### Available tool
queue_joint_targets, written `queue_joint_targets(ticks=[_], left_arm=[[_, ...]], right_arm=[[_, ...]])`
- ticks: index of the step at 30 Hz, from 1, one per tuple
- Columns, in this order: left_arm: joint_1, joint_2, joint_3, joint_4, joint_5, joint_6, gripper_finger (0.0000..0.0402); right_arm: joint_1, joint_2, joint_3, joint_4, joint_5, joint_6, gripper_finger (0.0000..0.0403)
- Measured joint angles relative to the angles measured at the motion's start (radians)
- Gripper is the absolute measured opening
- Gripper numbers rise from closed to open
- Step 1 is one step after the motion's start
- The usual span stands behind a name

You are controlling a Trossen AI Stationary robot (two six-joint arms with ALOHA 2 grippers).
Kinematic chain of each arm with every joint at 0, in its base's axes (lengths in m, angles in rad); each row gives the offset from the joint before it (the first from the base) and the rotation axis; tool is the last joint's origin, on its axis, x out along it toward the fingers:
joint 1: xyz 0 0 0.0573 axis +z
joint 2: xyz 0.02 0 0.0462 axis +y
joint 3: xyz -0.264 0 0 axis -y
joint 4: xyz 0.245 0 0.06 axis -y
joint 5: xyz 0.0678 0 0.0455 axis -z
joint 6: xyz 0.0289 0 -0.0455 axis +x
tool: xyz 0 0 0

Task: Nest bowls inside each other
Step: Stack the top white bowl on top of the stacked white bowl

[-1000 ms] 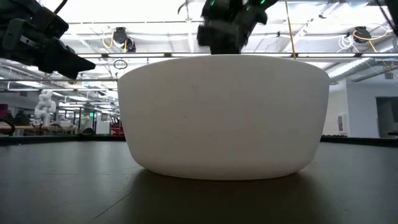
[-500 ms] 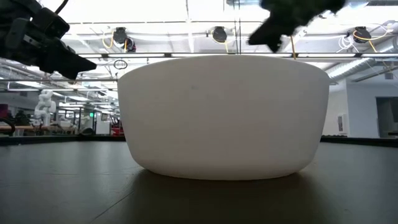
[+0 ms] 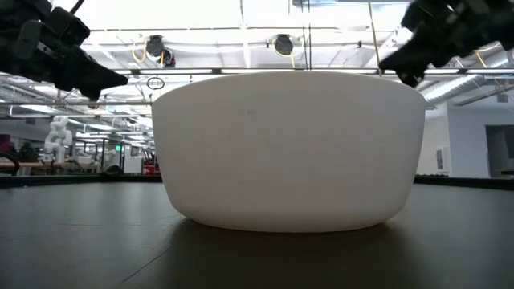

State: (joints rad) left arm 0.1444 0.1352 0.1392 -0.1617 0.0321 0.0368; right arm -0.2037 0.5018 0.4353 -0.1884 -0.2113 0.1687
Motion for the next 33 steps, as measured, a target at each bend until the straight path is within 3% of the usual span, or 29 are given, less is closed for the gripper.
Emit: queue_joint_targets(ticks=[10,19,21,25,27,29,33], left_arm=[[0.0,0.0,0.0,0.027,-0.024,0.056,0.0006],[0.0,0.0,0.0,0.118,-0.15,0.022,0.0005],[0.0,0.0,0.0,0.135,-0.204,0.013,0.0005],[0.027,0.028,0.013,0.162,-0.453,-0.085,0.0005],[0.067,0.065,0.042,0.14,-0.512,-0.099,0.0003],[0.124,0.123,0.074,0.136,-0.502,-0.098,0.0002],[0.271,0.314,0.174,0.143,-0.346,-0.084,0.0002]], right_arm=[[0.009,-0.227,-0.228,0.116,0.001,0.056,0.0],[0.009,-0.322,-0.304,0.127,0.001,0.085,0.0],[0.009,-0.334,-0.322,0.13,0.001,0.093,0.0],[0.009,-0.347,-0.368,0.217,0.003,0.093,0.0],[0.009,-0.346,-0.391,0.259,0.002,0.094,0.0],[0.009,-0.346,-0.401,0.289,0.0,0.091,0.0],[0.009,-0.345,-0.403,0.275,0.0,0.069,0.0]])
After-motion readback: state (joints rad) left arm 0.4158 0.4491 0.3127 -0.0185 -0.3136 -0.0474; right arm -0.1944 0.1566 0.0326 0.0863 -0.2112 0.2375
